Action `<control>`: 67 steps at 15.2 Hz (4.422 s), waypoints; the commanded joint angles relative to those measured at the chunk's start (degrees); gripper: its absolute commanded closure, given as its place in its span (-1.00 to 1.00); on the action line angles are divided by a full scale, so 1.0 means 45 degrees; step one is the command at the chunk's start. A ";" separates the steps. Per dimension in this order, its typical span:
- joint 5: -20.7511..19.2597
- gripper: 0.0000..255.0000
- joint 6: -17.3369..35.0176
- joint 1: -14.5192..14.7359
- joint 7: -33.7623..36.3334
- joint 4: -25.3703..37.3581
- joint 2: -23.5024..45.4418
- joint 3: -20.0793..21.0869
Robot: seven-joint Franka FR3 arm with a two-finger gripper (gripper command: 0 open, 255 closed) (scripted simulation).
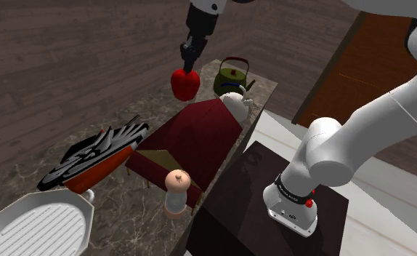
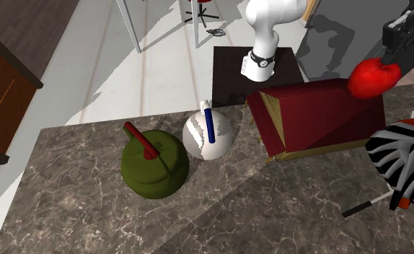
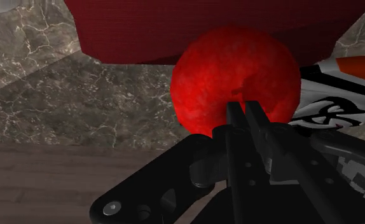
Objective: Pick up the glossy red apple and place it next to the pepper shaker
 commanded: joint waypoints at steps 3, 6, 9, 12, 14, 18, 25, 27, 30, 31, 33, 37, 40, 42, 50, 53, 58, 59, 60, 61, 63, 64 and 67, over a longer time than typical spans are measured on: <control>0.0142 1.00 -0.0012 0.0421 0.1319 0.0048 0.0003 0.0950; 0.0218 1.00 -0.0019 0.0715 0.2276 0.0247 0.0173 0.1651; 0.0246 1.00 -0.0033 0.0997 0.3248 0.0575 0.0467 0.2354; 0.0208 1.00 -0.0060 0.1261 0.4238 0.1031 0.0887 0.3063; 0.0134 1.00 -0.0090 0.1428 0.4911 0.1408 0.1238 0.3537; -0.0162 1.00 -0.0193 0.1758 0.6300 0.2342 0.2117 0.4488; -0.0912 1.00 -0.0123 0.2252 0.8214 0.3557 0.3604 0.5692; -0.0907 1.00 0.0221 0.2257 0.8232 0.3195 0.3583 0.5693; -0.0913 1.00 0.0733 0.2264 0.8269 0.2676 0.3577 0.5702; -0.0919 1.00 0.0903 0.2266 0.8284 0.2509 0.3582 0.5706; -0.0935 1.00 0.1242 0.2271 0.8318 0.2185 0.3600 0.5717; -0.0991 1.00 0.1916 0.2279 0.8401 0.1573 0.3674 0.5743; -0.1053 1.00 0.2419 0.2283 0.8478 0.1144 0.3761 0.5767; -0.1106 1.00 0.2753 0.2285 0.8537 0.0872 0.3835 0.5785; -0.1415 1.00 0.4081 0.2287 0.8843 -0.0104 0.4254 0.5859; -0.1578 1.00 0.4575 0.2286 0.8991 -0.0424 0.4462 0.5885; -0.1918 1.00 0.5389 0.2285 0.9285 -0.0901 0.4871 0.5917; -0.1997 1.00 0.5550 0.2285 0.9352 -0.0988 0.4962 0.5921; -0.2080 1.00 0.5710 0.2286 0.9421 -0.1072 0.5056 0.5923; -0.2168 1.00 0.5870 0.2287 0.9494 -0.1153 0.5153 0.5925; -0.2355 1.00 0.6188 0.2292 0.9647 -0.1306 0.5355 0.5923; -0.2455 1.00 0.6345 0.2295 0.9729 -0.1379 0.5461 0.5920; -0.2783 1.00 0.6812 0.2311 0.9992 -0.1577 0.5796 0.5898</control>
